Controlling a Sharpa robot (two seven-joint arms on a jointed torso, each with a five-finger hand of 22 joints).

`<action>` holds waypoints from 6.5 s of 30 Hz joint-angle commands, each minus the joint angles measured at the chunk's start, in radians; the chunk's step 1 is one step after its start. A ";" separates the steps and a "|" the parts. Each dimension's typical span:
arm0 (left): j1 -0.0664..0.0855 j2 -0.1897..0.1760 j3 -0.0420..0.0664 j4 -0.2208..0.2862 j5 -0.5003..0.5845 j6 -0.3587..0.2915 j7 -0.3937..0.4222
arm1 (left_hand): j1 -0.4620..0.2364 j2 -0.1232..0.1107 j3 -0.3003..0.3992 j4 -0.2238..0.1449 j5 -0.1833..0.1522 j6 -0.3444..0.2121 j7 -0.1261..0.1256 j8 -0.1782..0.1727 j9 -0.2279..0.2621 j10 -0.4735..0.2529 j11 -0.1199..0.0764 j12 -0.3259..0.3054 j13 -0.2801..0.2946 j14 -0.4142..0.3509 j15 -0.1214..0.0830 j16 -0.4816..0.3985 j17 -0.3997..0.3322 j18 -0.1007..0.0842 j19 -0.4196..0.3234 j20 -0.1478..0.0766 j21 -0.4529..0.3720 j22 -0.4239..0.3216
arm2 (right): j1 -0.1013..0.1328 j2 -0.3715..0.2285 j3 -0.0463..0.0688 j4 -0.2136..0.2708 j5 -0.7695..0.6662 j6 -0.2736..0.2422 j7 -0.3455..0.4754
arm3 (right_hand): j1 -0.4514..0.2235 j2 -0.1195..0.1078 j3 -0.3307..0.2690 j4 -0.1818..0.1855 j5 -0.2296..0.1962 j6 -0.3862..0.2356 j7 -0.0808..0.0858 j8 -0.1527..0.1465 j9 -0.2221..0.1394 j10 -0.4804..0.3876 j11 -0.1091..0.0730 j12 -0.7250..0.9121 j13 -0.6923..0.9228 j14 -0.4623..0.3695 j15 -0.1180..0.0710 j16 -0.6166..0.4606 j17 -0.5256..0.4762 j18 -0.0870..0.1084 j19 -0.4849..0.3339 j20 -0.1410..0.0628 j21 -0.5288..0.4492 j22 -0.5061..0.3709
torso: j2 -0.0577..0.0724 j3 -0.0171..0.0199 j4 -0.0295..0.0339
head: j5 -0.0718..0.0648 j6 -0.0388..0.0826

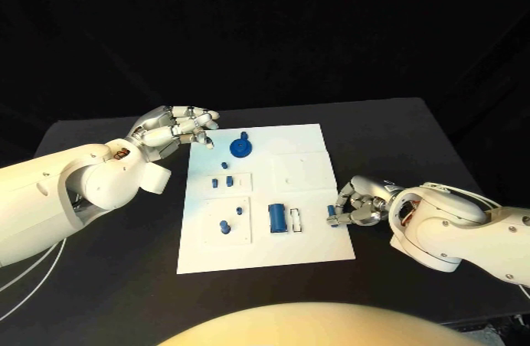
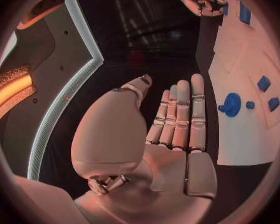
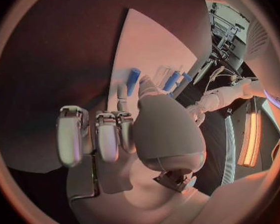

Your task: Assemble the parts on the task board

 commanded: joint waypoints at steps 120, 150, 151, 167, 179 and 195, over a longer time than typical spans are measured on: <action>0.000 -0.007 0.001 0.002 0.010 0.018 -0.001 | 0.015 0.009 -0.008 0.015 0.003 -0.010 0.000 0.004 0.001 -0.008 -0.001 0.006 0.001 -0.006 0.001 0.004 0.001 0.005 0.012 -0.001 -0.013 -0.007 | -0.003 0.173 0.001 -0.017 0.172 -0.064 -0.026 | -0.038 -0.115 0.336 -0.068 0.015 0.032 -0.009 -0.014 0.009 0.094 -0.010 0.000 0.251 0.100 -0.009 -0.001 0.224 -0.018 0.068 -0.009 -0.003 0.227 | -0.001 0.0002 -0.0020 | 0.019 -0.018; 0.000 0.009 0.001 -0.029 0.024 -0.013 0.018 | 0.019 0.010 -0.009 0.017 0.003 -0.011 0.000 0.004 0.001 -0.008 -0.001 0.006 0.001 -0.007 0.002 0.004 0.001 0.005 0.012 -0.001 -0.015 -0.008 | 0.058 0.130 0.012 -0.102 0.466 -0.170 0.414 | -0.003 -0.026 0.043 -0.004 0.012 -0.049 0.028 -0.064 -0.015 -0.015 0.023 -0.186 0.141 0.050 0.018 -0.091 0.033 0.052 -0.049 0.016 -0.436 0.116 | -0.020 -0.0119 -0.0048 | 0.015 0.018; 0.000 0.016 0.001 -0.038 0.030 -0.031 0.027 | 0.023 0.008 -0.016 0.023 0.002 -0.016 0.001 0.003 0.000 -0.012 0.001 0.006 0.001 -0.022 0.005 -0.002 -0.002 0.004 0.004 0.001 -0.026 -0.013 | 0.074 0.138 0.013 -0.138 0.561 -0.169 0.505 | 0.017 -0.017 0.037 -0.007 0.023 -0.064 0.033 -0.066 -0.013 -0.064 0.029 -0.262 0.094 0.035 0.023 -0.125 -0.020 0.074 -0.094 0.021 -0.587 0.071 | -0.025 -0.0140 -0.0056 | 0.016 0.029; -0.014 0.153 0.000 -0.256 0.195 -0.253 0.176 | 0.111 0.079 -0.185 0.088 0.005 -0.047 -0.020 -0.050 -0.061 -0.024 0.053 -0.333 -0.111 -0.262 0.105 -0.707 -0.267 -0.030 -0.224 0.120 -0.596 -0.382 | 0.129 0.409 0.045 -0.738 1.121 -0.014 0.939 | 0.218 0.024 0.118 -0.011 0.019 -0.144 0.136 -0.198 -0.165 -0.492 0.163 -1.392 -1.047 -0.506 0.192 -1.263 -0.940 0.138 -0.602 0.202 -1.360 -0.713 | -0.072 -0.0137 -0.0098 | 0.037 0.140; -0.025 0.183 0.001 -0.292 0.163 -0.259 0.140 | -0.492 0.206 -0.346 -0.199 -0.159 -0.845 -0.200 -0.279 -0.269 -0.885 -0.138 -0.577 -0.173 -0.947 -0.072 -1.045 -0.431 -0.177 -0.933 -0.172 -0.704 -0.545 | 0.115 0.446 0.058 -0.788 1.091 -0.075 0.891 | -0.400 0.098 0.036 -0.294 -0.131 -0.998 -0.078 -0.374 -0.527 -1.467 -0.004 -1.551 -1.308 -1.463 0.061 -1.558 -1.308 -0.045 -1.468 -0.045 -1.423 -1.307 | -0.083 -0.0105 -0.0129 | 0.049 0.162; -0.109 0.123 0.021 0.015 0.119 -0.666 0.177 | -1.378 0.206 -0.346 -0.199 -0.159 -0.845 -0.200 -0.279 -0.269 -0.885 -0.138 -0.577 -0.173 -0.947 -0.072 -1.045 -0.431 -0.177 -0.933 -0.172 -0.704 -0.545 | -0.037 0.387 0.184 -0.417 1.302 -0.372 1.010 | -1.282 0.098 0.036 -0.294 -0.131 -0.998 -0.078 -0.374 -0.527 -1.467 -0.004 -1.551 -1.308 -1.463 0.061 -1.558 -1.308 -0.045 -1.468 -0.045 -1.423 -1.307 | -0.149 -0.0039 -0.0238 | 0.087 0.244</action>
